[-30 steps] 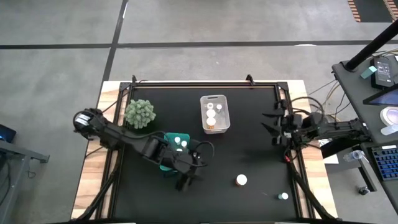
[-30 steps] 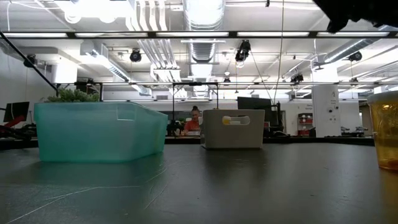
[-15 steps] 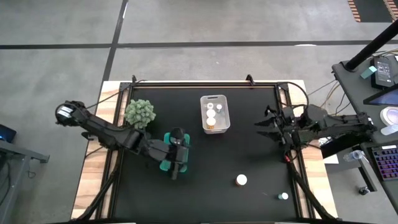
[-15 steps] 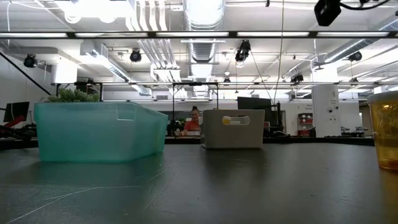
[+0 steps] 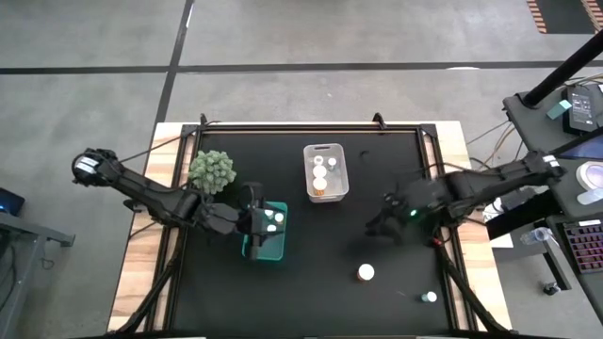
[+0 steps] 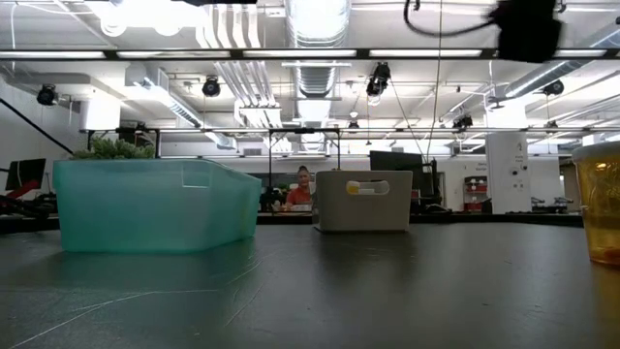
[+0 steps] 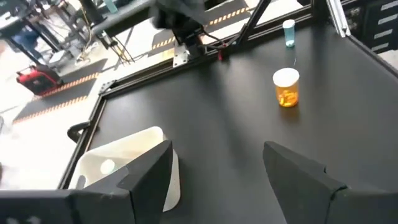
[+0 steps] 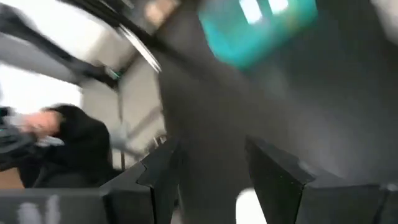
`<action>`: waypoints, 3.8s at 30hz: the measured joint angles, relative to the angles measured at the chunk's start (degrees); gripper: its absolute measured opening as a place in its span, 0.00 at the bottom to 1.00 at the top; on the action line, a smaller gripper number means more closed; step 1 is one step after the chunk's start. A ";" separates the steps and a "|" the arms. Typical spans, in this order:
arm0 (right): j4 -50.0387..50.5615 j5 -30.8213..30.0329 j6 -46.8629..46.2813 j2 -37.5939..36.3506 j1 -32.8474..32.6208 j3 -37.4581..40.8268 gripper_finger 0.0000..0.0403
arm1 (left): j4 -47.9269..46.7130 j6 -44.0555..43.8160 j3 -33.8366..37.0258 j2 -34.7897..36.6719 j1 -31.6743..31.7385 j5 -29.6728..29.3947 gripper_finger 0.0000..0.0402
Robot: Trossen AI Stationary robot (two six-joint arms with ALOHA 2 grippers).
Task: Pick and place medicine bottles into bin by pill shape (circle, oval)
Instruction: Put the blue pill bottle into the green bin
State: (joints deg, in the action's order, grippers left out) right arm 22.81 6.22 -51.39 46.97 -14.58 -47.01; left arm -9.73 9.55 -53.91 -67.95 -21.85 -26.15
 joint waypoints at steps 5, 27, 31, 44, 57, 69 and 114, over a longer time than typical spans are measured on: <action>10.30 2.94 -16.48 7.21 -7.43 -5.08 0.42 | 0.76 2.45 1.52 1.20 0.11 -0.37 0.59; 39.58 4.34 -61.08 27.09 -40.83 -18.04 0.42 | 0.25 2.94 2.93 3.61 0.04 -0.79 0.59; 38.99 4.31 -67.46 27.20 -45.21 -15.95 0.42 | 0.25 2.94 2.93 3.61 0.04 -0.79 0.59; 36.21 2.58 -77.33 27.87 -50.99 -12.14 0.52 | 0.25 2.94 2.97 3.57 0.05 -0.76 0.59; 26.20 2.43 -74.04 28.80 -50.81 -5.02 0.60 | 0.23 3.07 3.42 3.50 0.09 -0.74 0.59; 25.22 2.60 -74.17 29.58 -50.69 -3.61 0.55 | 0.25 3.22 3.48 3.50 0.09 -0.74 0.59; 24.12 1.42 -75.24 31.46 -50.52 -3.93 0.26 | 0.30 2.92 3.59 3.48 0.09 -0.76 0.59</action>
State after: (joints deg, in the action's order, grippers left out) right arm 46.94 7.64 -126.62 78.43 -65.10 -50.93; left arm -9.43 12.47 -50.33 -64.47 -21.76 -26.92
